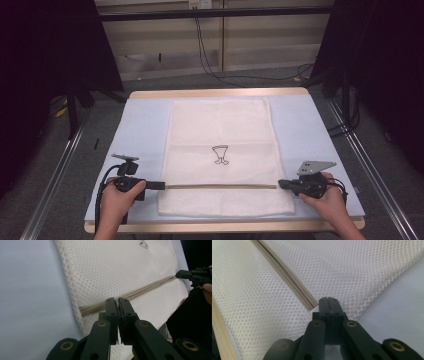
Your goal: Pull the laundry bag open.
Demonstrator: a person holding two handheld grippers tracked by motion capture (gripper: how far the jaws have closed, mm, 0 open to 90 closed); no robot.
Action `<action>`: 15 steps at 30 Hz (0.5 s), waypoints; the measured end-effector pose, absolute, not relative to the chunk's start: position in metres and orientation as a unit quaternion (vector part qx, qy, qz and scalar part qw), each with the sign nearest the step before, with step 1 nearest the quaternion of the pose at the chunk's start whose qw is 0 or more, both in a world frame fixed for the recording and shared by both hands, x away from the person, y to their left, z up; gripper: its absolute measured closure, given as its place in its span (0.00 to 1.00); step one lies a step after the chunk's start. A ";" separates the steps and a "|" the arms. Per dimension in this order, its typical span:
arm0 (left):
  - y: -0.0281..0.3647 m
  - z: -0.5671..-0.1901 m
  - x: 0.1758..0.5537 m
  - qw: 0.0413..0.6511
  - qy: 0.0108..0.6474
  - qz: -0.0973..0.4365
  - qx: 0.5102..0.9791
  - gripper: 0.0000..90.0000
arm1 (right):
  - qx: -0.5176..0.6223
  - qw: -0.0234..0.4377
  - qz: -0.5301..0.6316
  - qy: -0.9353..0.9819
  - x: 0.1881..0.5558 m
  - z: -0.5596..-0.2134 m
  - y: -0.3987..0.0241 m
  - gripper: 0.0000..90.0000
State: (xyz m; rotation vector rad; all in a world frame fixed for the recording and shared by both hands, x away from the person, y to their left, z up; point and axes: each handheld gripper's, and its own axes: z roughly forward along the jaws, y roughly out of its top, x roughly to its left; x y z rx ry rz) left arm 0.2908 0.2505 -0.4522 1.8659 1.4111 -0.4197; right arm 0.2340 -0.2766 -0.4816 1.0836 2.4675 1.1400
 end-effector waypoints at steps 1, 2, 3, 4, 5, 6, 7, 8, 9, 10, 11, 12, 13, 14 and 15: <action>0.250 -0.452 0.291 0.373 0.551 -0.164 0.728 0.97 | 0.368 0.108 0.387 0.838 0.234 -0.482 -0.277 1.00; 0.252 -0.452 0.290 0.372 0.551 -0.166 0.728 0.97 | 0.367 0.108 0.387 0.839 0.234 -0.482 -0.277 1.00; 0.253 -0.452 0.290 0.373 0.551 -0.165 0.728 0.97 | 0.367 0.108 0.387 0.839 0.234 -0.482 -0.277 1.00; 0.254 -0.452 0.289 0.373 0.550 -0.169 0.728 0.97 | 0.366 0.106 0.387 0.840 0.234 -0.481 -0.277 1.00; 0.254 -0.451 0.289 0.374 0.552 -0.169 0.726 0.97 | 0.366 0.106 0.387 0.840 0.234 -0.481 -0.277 1.00; 0.253 -0.452 0.289 0.369 0.554 -0.159 0.729 0.97 | 0.367 0.106 0.386 0.839 0.234 -0.481 -0.276 1.00; 0.254 -0.452 0.289 0.366 0.555 -0.160 0.729 0.97 | 0.367 0.108 0.384 0.840 0.234 -0.481 -0.276 1.00; 0.259 -0.453 0.289 0.372 0.558 -0.164 0.724 0.97 | 0.366 0.108 0.384 0.841 0.234 -0.481 -0.276 1.00; 0.259 -0.453 0.289 0.372 0.558 -0.164 0.724 0.97 | 0.366 0.108 0.384 0.841 0.234 -0.481 -0.276 1.00; 0.264 -0.453 0.290 0.369 0.563 -0.158 0.723 0.97 | 0.367 0.108 0.384 0.841 0.234 -0.481 -0.276 1.00; 0.264 -0.453 0.290 0.369 0.563 -0.158 0.723 0.97 | 0.367 0.108 0.384 0.841 0.234 -0.481 -0.276 1.00; 0.268 -0.452 0.290 0.367 0.567 -0.154 0.721 0.97 | 0.367 0.108 0.382 0.841 0.234 -0.481 -0.276 1.00; 0.270 -0.452 0.290 0.361 0.573 -0.147 0.721 0.97 | 0.366 0.109 0.383 0.841 0.234 -0.481 -0.276 1.00; 0.276 -0.453 0.291 0.364 0.577 -0.148 0.716 0.97 | 0.366 0.109 0.383 0.841 0.234 -0.481 -0.276 1.00; 0.276 -0.453 0.291 0.364 0.577 -0.148 0.716 0.97 | 0.366 0.109 0.383 0.841 0.234 -0.481 -0.276 1.00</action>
